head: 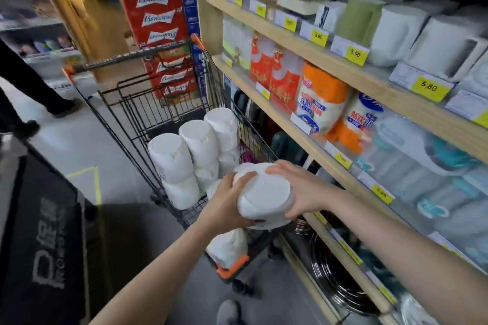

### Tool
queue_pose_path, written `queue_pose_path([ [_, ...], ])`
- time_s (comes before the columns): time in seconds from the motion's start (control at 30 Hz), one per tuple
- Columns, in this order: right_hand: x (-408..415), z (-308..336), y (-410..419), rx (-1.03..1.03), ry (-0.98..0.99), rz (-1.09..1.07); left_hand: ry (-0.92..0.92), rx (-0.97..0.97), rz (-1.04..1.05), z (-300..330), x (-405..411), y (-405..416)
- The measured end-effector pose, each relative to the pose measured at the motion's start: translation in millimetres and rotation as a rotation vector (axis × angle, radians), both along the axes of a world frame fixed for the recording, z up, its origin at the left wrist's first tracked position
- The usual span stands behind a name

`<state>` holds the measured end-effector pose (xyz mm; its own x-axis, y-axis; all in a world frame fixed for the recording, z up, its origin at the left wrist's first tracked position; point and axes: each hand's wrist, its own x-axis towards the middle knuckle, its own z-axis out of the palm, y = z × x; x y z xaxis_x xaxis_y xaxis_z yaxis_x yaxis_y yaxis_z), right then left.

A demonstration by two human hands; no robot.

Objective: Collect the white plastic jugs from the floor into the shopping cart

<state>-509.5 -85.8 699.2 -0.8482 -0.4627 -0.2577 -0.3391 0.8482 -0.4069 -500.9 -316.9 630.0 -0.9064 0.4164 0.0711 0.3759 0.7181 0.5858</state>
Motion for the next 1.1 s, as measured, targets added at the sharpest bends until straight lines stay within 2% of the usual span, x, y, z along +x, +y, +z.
queue_pose_path([
  [0.13, -53.7, -20.0, -2.9, 0.053, -0.024, -0.002, 0.034, -0.028, 0.004, -23.6, -49.4, 0.4],
  [0.37, -122.8, -92.6, 1.8, 0.122, -0.187, 0.081, -0.155, -0.029, 0.111, -91.9, -79.3, 11.1],
  [0.53, -137.8, -144.4, 11.1, 0.147, -0.287, 0.144, -0.262, -0.061, 0.154, -139.0, -77.3, 27.9],
  [0.7, -139.6, -187.4, 27.0, 0.147, -0.337, 0.191, -0.327, -0.078, 0.101, -171.6, -67.9, 40.7],
  [0.93, -155.5, -197.4, 28.0, 0.128, -0.346, 0.268, -0.383, 0.053, 0.142, -187.4, -62.1, 43.8],
  [1.1, -149.3, -189.1, 28.7, 0.091, -0.388, 0.146, -0.470, 0.103, 0.074, -186.2, -81.3, 42.6],
])
